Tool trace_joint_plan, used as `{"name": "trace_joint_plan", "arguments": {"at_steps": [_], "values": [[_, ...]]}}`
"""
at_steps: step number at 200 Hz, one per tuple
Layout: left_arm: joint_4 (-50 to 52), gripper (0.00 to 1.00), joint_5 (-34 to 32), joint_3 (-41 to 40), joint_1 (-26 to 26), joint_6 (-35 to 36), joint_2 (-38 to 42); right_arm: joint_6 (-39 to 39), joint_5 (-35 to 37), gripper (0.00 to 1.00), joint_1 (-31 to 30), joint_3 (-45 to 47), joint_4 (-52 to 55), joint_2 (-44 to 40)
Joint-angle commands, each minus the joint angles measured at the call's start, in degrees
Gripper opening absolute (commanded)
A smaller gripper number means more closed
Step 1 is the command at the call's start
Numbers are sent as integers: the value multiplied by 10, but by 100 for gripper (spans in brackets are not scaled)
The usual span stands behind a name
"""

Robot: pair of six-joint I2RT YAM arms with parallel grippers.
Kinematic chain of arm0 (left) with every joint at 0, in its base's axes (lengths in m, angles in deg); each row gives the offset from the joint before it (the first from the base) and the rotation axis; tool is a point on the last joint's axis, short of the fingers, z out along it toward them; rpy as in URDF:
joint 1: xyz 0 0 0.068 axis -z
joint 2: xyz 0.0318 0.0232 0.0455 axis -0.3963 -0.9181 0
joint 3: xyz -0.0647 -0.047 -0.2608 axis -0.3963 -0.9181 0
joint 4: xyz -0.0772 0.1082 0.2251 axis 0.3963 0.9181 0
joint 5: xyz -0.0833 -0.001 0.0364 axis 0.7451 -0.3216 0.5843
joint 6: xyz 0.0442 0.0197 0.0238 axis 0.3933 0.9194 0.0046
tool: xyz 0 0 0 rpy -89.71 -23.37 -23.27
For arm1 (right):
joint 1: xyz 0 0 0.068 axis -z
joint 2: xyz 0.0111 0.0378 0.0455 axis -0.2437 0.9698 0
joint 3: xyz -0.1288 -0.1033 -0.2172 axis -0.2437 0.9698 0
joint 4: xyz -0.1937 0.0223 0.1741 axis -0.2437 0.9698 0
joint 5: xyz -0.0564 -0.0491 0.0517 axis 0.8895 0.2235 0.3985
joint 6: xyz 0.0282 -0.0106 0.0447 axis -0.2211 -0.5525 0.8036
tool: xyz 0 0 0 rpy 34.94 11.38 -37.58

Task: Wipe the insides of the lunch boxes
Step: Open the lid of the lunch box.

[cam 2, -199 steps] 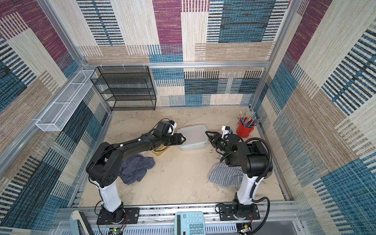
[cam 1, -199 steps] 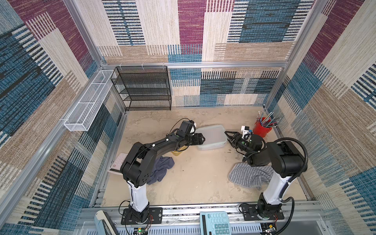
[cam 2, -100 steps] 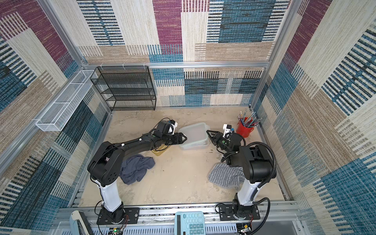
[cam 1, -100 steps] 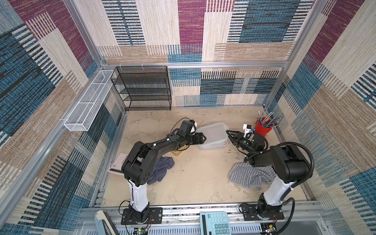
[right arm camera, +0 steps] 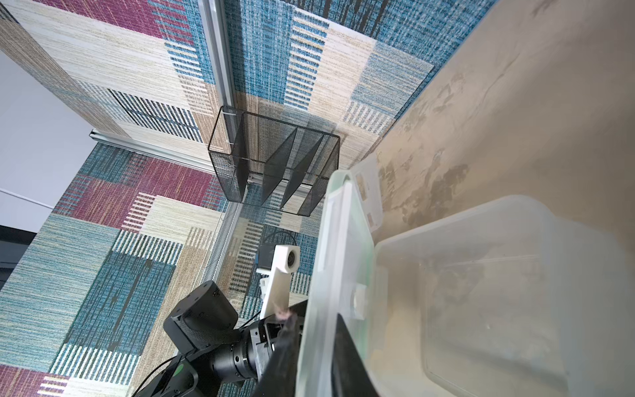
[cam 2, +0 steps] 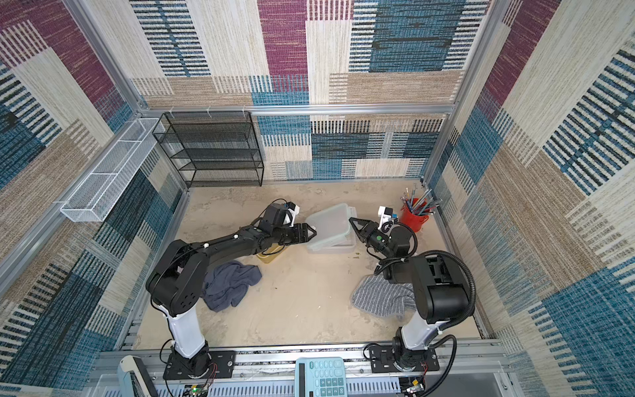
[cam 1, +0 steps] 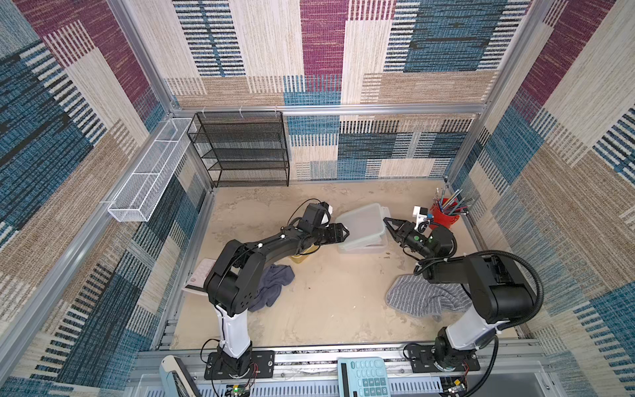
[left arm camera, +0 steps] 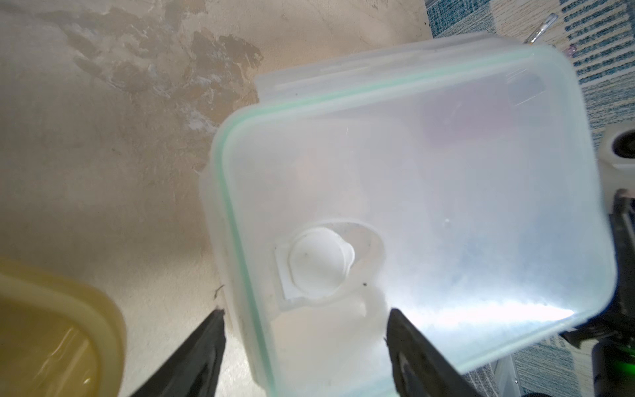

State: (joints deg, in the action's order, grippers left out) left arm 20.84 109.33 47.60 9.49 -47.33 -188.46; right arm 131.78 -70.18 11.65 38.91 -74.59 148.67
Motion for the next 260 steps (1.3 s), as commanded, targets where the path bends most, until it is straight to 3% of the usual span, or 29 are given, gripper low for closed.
{"name": "trace_joint_plan", "arguments": {"at_steps": [1, 86, 129, 210, 260], "values": [[-9, 76, 0, -2, -1, -3, 10, -7, 10, 18, -6, 1, 27, -14], [-48, 76, 12, -40, -11, -27, 50, -2, 54, 10, -51, 1, 35, -47], [-118, 77, 34, -82, -28, -67, 94, 3, 63, 8, -64, -4, 42, -79], [-90, 80, -11, -97, -28, -46, 166, 6, 55, 8, -100, -31, 35, -87], [-78, 80, -43, -114, -26, -36, 204, -98, 66, 8, -100, -76, 152, -136]]}}
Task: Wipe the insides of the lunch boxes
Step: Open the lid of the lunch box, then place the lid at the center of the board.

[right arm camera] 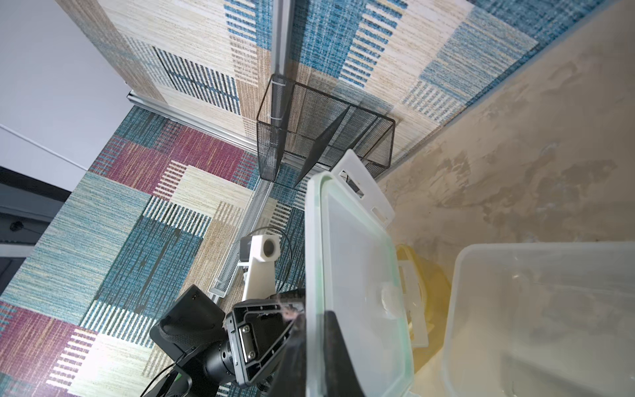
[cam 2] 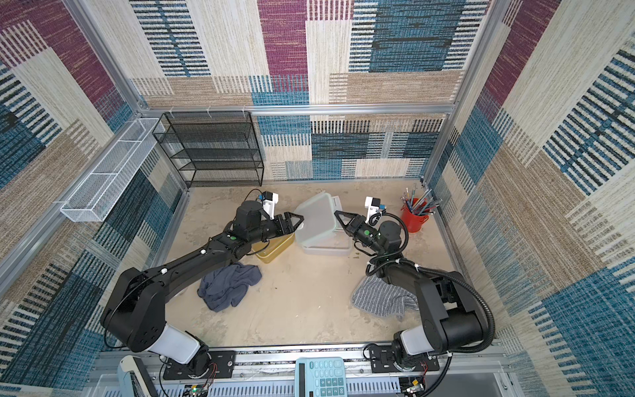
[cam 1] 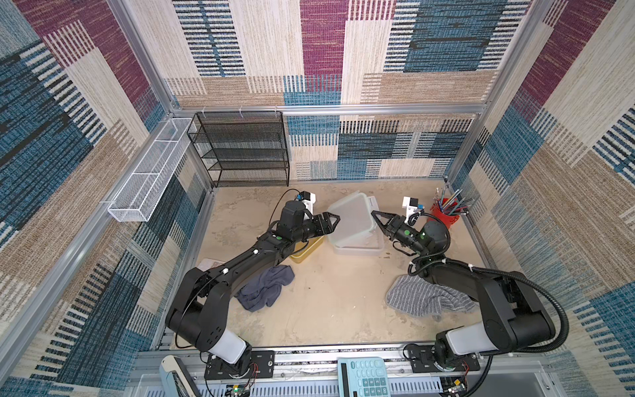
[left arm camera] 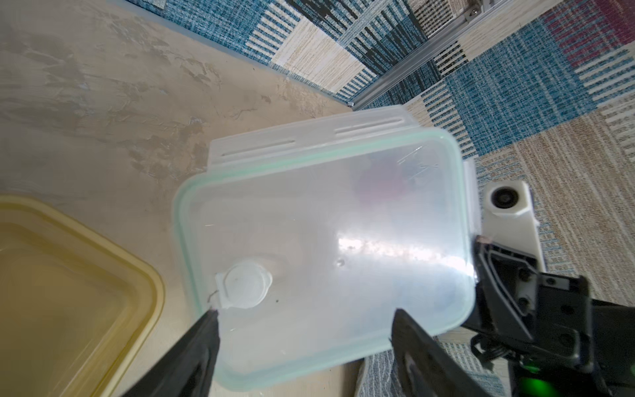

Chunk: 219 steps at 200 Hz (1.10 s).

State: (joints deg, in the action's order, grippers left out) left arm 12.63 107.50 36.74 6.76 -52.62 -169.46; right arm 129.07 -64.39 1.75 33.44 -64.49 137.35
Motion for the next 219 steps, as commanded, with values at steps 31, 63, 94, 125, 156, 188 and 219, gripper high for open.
{"name": "trace_joint_plan", "arguments": {"at_steps": [31, 63, 94, 125, 156, 188, 219], "values": [[4, 80, -25, 4, 20, 28, 8, -179, 42, 8, 4, -67, 175, -62], [4, 80, -26, 9, 31, 31, -7, -293, 102, 9, 17, -128, 313, -103], [4, 79, -25, 9, 33, 33, -14, -386, 187, 9, 36, -170, 419, -126], [5, 79, -28, 8, 33, 38, -17, -473, 305, 9, 43, -196, 501, -135], [4, 80, -28, 9, 33, 38, -25, -531, 421, 10, 44, -203, 546, -127], [4, 80, -24, 14, 33, 39, -37, -550, 467, 9, 44, -199, 555, -108], [4, 80, -27, 10, 33, 42, -42, -566, 498, 9, 43, -202, 576, -68]]}}
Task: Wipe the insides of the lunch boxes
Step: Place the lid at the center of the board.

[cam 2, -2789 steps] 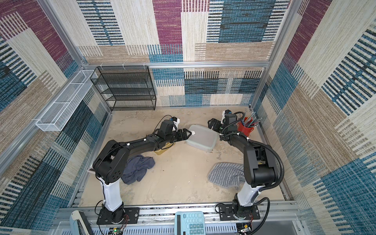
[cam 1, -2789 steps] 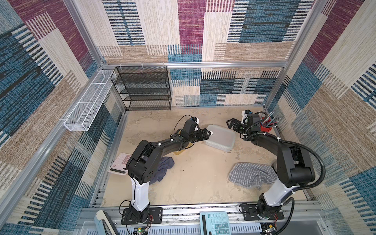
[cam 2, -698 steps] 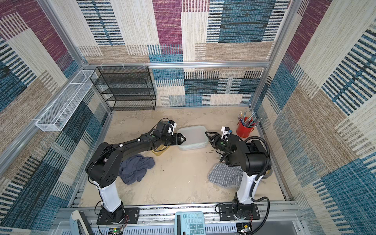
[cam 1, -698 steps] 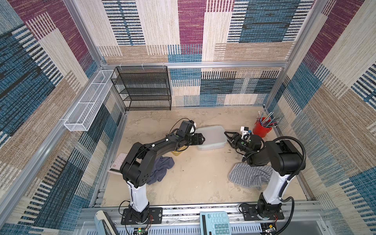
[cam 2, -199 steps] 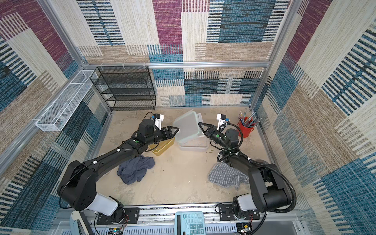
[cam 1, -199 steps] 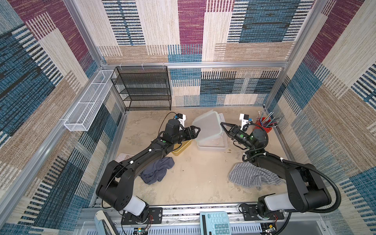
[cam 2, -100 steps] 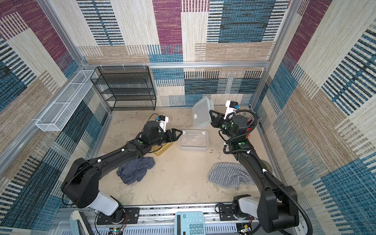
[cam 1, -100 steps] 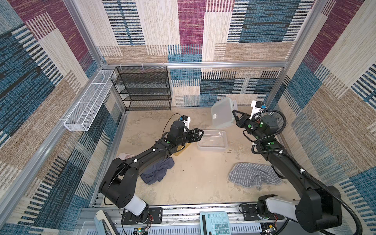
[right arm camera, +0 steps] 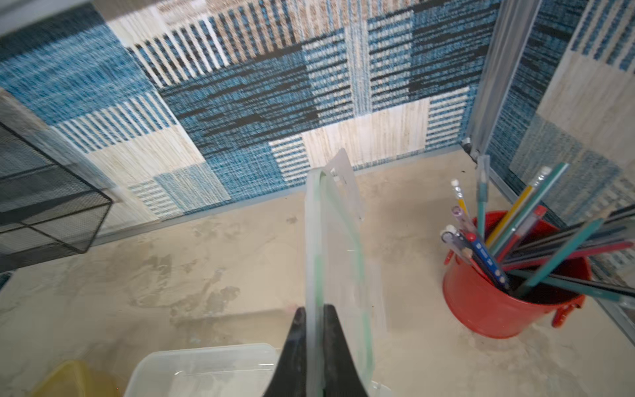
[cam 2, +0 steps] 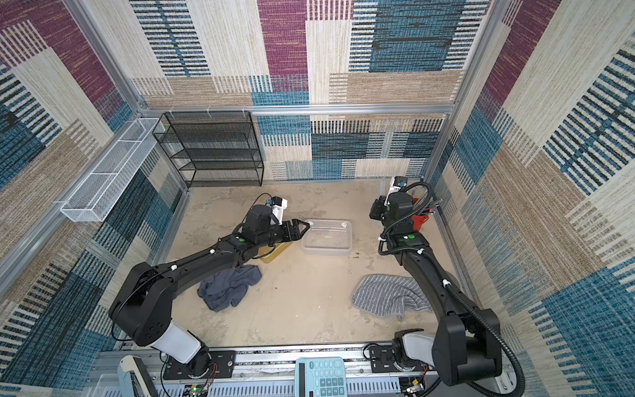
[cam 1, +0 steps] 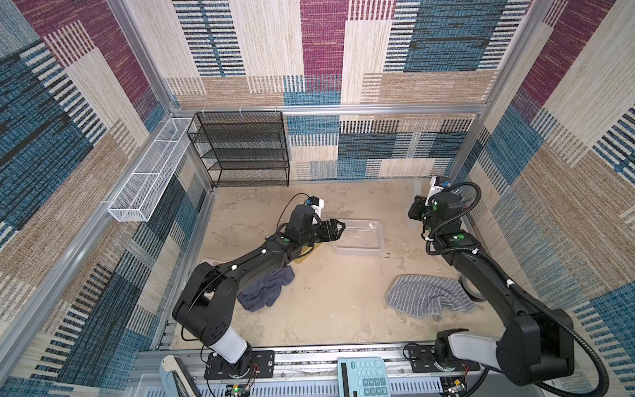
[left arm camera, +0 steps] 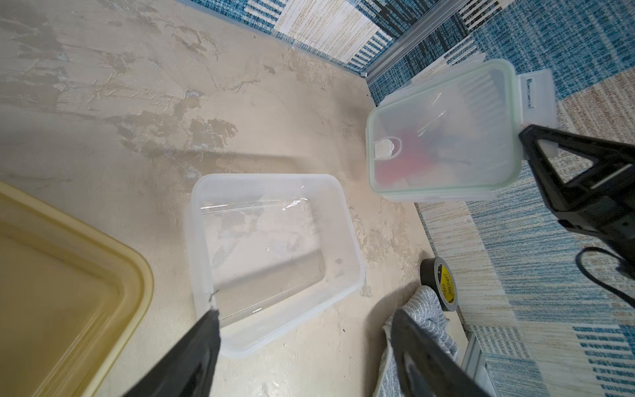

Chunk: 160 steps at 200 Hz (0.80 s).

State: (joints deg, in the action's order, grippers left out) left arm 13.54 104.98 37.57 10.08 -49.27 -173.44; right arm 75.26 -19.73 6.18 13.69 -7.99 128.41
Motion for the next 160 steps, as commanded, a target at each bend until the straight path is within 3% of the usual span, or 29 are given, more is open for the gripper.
{"name": "trace_joint_plan", "arguments": {"at_steps": [1, 56, 160], "values": [[-5, 80, -3, 1, 0, 8, -2, -28, 52, 9, -2, -5, 12, 23], [-6, 80, -6, -1, -1, 9, -11, -42, 97, 11, -31, -33, 68, 112], [-8, 80, -7, -4, -2, 8, -16, 21, 18, 19, -43, 15, 26, 150]]}}
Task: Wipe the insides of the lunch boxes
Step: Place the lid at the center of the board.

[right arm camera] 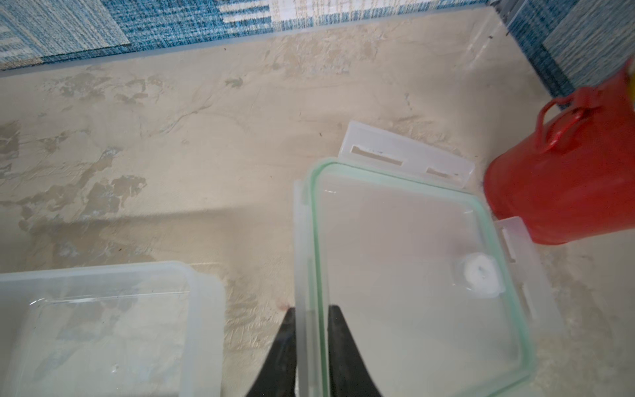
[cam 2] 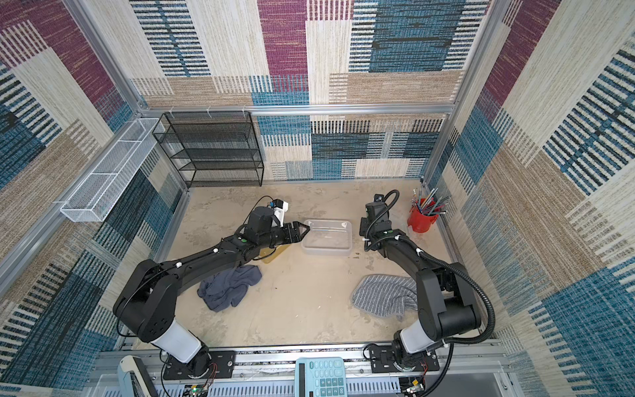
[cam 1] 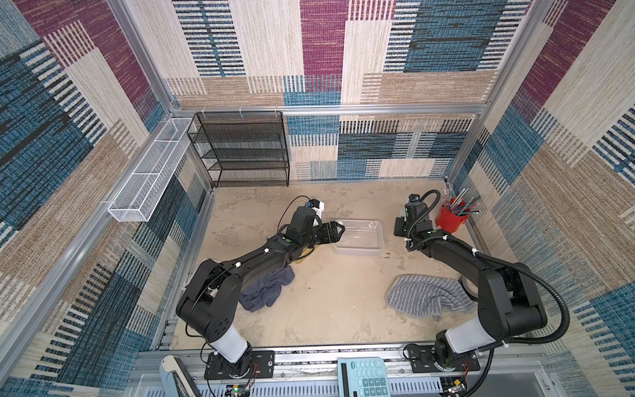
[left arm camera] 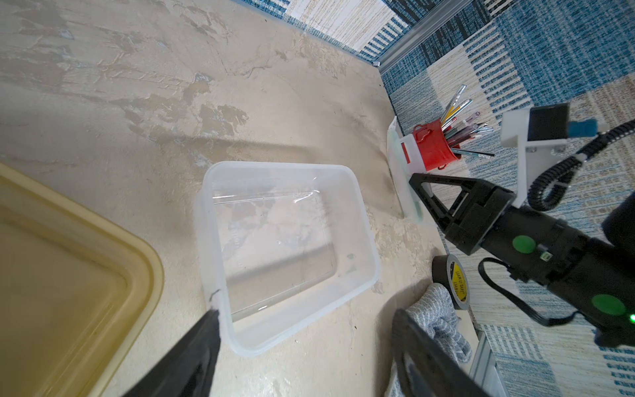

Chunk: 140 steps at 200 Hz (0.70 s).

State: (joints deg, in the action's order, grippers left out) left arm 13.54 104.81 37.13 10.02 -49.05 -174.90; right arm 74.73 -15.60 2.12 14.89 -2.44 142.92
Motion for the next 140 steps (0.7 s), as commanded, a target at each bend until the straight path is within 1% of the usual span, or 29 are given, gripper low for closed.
{"name": "trace_joint_plan", "arguments": {"at_steps": [1, 33, 43, 69, 81, 88, 107, 116, 134, 140], "values": [[-8, 80, -5, 1, -1, 6, -1, 26, -23, 19, -2, 2, -30, 5], [-10, 79, -5, -1, -1, 5, -3, 42, -32, 20, -5, -1, -29, 19], [-10, 80, -5, -2, -1, 4, -3, 47, -37, 23, -5, 0, -32, 22], [-10, 80, -4, -1, -1, 3, -4, 56, -46, 38, -5, -1, -29, 21], [-8, 80, -5, -1, -1, 5, -5, 57, -45, 50, -5, -1, -24, 11], [-7, 80, -8, -1, -1, 5, -4, 57, -39, 60, -4, -1, -18, 3], [-2, 80, -18, -4, -1, 9, -2, 73, -21, 78, -5, 4, 24, -21], [4, 80, -25, -4, -1, 12, -3, 86, -27, 82, -5, 15, 42, -33], [6, 80, -31, -4, -1, 16, -6, 115, -60, 86, -5, 52, 62, -57], [7, 80, -32, -3, -1, 18, -7, 133, -62, 94, -5, 67, 68, -64]]}}
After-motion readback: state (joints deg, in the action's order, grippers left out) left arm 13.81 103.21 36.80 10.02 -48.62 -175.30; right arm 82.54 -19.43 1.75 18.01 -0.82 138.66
